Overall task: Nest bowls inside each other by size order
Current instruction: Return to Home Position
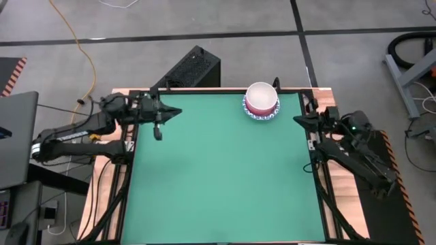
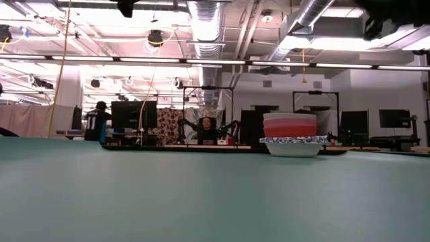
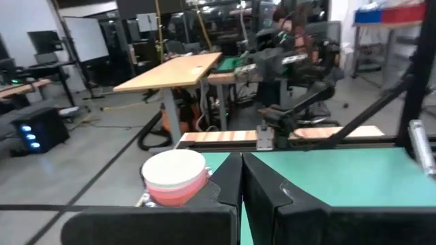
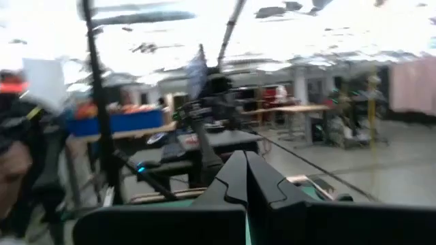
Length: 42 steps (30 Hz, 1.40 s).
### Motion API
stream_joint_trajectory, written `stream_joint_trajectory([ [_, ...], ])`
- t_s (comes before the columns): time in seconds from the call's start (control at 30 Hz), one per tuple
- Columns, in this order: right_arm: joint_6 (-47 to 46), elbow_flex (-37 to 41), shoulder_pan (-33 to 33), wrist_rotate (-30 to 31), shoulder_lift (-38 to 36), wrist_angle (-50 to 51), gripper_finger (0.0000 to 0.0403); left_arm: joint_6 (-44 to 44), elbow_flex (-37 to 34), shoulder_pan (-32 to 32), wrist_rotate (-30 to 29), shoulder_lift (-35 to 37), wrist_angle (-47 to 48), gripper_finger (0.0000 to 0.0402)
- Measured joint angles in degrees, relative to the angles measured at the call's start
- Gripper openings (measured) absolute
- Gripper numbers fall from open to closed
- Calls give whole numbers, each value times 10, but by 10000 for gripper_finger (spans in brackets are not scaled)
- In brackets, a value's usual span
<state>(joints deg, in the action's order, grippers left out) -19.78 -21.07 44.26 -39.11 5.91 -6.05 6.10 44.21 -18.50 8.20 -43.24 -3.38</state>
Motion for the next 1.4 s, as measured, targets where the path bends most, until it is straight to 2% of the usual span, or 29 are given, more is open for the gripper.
stream_joint_trajectory([
  [0.17,-56,83,-57,120,9,-71,11,-25,-34,0,17,47,2,0],
  [0.3,-56,143,-150,151,53,-210,11,-46,-57,0,19,68,3,0],
  [0.37,-33,158,-207,184,78,-250,11,-54,-63,0,30,74,12,0],
  [0.57,79,160,-371,319,123,-265,11,-51,-63,0,100,76,41,0],
  [0.7,132,146,-439,391,124,-270,11,-21,-63,0,86,76,57,0],
  [0.77,152,115,-455,405,122,-239,11,-12,-63,-2,73,76,58,0],
  [0.87,173,40,-465,406,118,-129,11,-8,-63,-12,72,75,68,0],
  [0.97,197,-31,-465,406,117,-29,11,-8,-63,-27,96,75,80,0],
  [1.07,227,-73,-465,406,107,24,11,-6,-63,-49,130,75,88,0],
  [1.2,257,-71,-465,406,70,46,11,-8,-63,-87,155,75,93,0],
  [1.4,246,-27,-465,406,-7,58,11,-8,-63,-125,197,75,104,0],
])
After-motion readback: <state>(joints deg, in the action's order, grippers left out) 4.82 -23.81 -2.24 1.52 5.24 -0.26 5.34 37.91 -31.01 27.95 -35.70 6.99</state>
